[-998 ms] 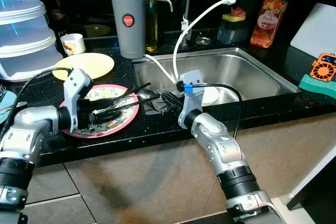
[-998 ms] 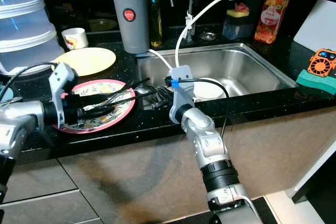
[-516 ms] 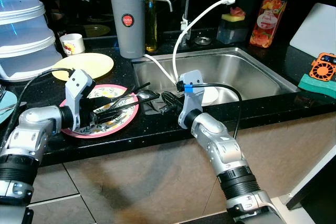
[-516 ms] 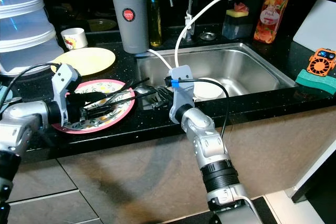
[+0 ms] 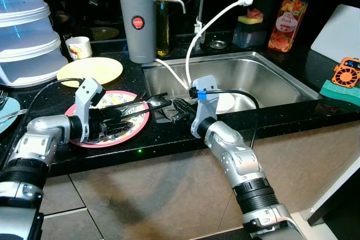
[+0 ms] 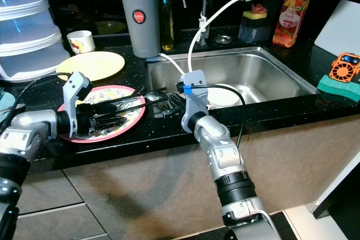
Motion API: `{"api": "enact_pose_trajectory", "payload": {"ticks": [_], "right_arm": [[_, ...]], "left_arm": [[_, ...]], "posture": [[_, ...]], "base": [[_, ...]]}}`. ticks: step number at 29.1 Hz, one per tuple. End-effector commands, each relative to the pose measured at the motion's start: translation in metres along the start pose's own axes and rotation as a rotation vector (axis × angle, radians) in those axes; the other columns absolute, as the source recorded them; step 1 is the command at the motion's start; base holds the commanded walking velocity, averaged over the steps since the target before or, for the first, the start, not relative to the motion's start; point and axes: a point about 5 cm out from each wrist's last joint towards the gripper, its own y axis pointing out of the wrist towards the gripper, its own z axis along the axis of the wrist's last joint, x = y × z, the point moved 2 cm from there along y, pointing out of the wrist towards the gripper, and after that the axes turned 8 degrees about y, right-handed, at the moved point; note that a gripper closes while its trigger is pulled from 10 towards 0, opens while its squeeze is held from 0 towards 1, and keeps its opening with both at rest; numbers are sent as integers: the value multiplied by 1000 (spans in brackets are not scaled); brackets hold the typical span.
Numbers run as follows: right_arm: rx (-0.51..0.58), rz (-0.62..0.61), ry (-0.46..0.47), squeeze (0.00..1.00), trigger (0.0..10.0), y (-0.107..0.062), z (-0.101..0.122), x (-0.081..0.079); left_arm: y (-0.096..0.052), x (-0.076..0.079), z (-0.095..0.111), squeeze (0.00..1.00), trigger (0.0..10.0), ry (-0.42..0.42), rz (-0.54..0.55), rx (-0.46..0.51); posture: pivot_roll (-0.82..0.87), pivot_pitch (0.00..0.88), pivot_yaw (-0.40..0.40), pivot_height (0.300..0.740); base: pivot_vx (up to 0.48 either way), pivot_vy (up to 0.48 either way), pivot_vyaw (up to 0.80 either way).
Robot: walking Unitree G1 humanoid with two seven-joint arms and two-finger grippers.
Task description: Kitchen organization
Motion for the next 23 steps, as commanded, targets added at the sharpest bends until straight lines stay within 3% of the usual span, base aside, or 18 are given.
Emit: {"api": "enact_pose_trajectory", "payload": {"ticks": [1, 17, 21, 23], "right_arm": [[-10, -3, 5, 0, 10000, 1, -2, 0], [-9, 2, 9, 0, 10000, 1, -2, -1], [-7, 0, 11, 0, 10000, 1, -1, 0], [44, -11, 120, 0, 10000, 1, 6, 0]], "left_arm": [[4, 5, -12, 0, 0, -18, -33, -46], [-6, -5, 6, 0, 0, 44, -24, 25], [-8, -7, 36, 0, 0, 54, -42, 147], [-10, -10, 59, 0, 0, 64, -23, 254]], "posture": [[43, 24, 36, 740], [50, 29, 31, 740], [46, 32, 30, 740], [52, 32, 27, 740]], "base": [[0, 0, 0], [0, 0, 0], [0, 0, 0], [0, 0, 0]]}}
